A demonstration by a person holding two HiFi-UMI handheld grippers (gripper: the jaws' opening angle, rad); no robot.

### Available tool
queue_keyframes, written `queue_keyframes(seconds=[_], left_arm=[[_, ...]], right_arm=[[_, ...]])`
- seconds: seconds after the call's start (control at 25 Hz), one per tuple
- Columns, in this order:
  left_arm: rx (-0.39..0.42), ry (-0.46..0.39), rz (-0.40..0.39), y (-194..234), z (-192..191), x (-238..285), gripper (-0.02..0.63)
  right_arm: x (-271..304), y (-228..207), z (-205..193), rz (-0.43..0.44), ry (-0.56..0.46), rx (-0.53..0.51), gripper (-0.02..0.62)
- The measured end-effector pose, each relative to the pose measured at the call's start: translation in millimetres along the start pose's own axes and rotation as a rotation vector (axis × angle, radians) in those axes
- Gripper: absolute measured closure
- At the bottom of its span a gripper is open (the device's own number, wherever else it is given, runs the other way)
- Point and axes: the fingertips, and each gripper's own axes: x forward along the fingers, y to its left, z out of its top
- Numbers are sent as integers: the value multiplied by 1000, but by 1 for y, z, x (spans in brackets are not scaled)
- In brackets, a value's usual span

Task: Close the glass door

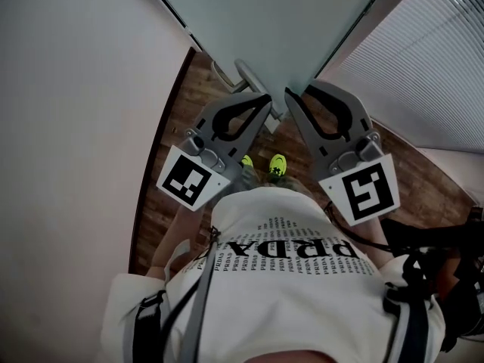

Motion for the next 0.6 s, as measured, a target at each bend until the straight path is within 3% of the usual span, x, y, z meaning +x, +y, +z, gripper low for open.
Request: queue_keyframes(seconds=[0.2,0.4,0.6], left_arm=[[-8,16,7,-2,5,-5,606],[22,-47,78,-3,26,-13,606],[22,-56,5,-8,26,-15,606]], right_arm=[[-2,-6,2,1,14,11,538],[1,-11,19,37,-22,-36,540],[-8,-25,17,-54,-35,-21,540]])
